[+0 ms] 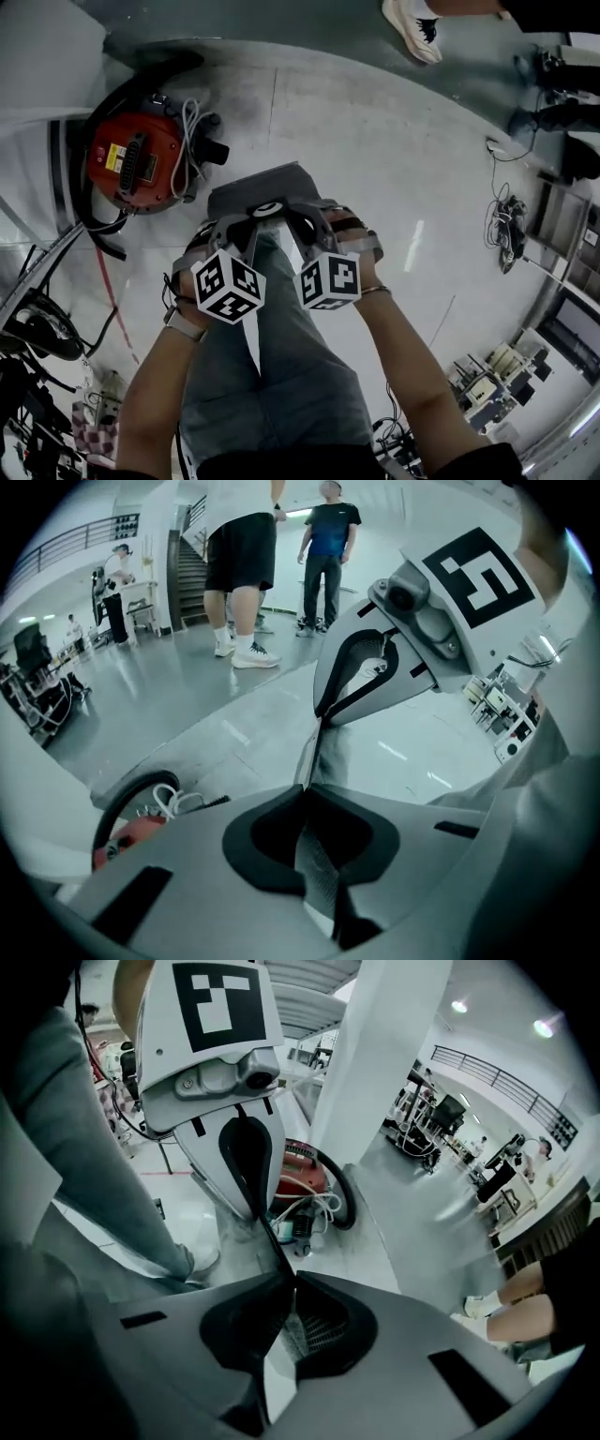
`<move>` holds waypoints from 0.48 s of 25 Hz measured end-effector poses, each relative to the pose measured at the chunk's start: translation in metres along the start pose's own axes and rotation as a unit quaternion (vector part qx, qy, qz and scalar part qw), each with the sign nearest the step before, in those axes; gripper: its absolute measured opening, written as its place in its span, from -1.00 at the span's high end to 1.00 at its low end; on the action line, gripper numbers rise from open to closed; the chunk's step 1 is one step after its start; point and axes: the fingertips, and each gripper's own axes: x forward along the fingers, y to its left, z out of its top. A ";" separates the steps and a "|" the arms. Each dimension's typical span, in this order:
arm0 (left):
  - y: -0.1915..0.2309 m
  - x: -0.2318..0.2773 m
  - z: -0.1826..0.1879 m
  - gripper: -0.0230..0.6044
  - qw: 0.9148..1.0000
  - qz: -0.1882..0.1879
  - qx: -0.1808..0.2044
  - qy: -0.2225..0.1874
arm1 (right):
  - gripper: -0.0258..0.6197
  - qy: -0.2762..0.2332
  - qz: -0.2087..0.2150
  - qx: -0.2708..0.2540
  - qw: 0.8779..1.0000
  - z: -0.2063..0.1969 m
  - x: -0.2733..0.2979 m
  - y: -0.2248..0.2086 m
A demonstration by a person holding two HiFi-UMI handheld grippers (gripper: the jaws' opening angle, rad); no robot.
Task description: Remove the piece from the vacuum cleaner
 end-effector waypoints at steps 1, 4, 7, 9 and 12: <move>-0.002 -0.011 0.007 0.81 1.000 0.002 0.012 -0.001 | 0.79 0.000 -0.005 0.002 1.000 0.004 -0.012 -0.003; -0.006 -0.044 0.031 0.82 0.999 0.008 0.037 -0.012 | 0.79 -0.006 -0.027 0.013 1.000 0.017 -0.051 -0.015; -0.008 -0.074 0.056 0.82 0.998 0.017 0.059 -0.021 | 0.79 -0.002 -0.045 0.019 0.999 0.028 -0.087 -0.026; -0.011 -0.093 0.071 0.82 0.997 0.020 0.074 -0.023 | 0.79 0.005 -0.053 0.019 0.998 0.036 -0.109 -0.033; -0.010 -0.124 0.098 0.82 0.995 0.020 0.091 -0.029 | 0.79 0.004 -0.068 0.033 0.997 0.048 -0.148 -0.047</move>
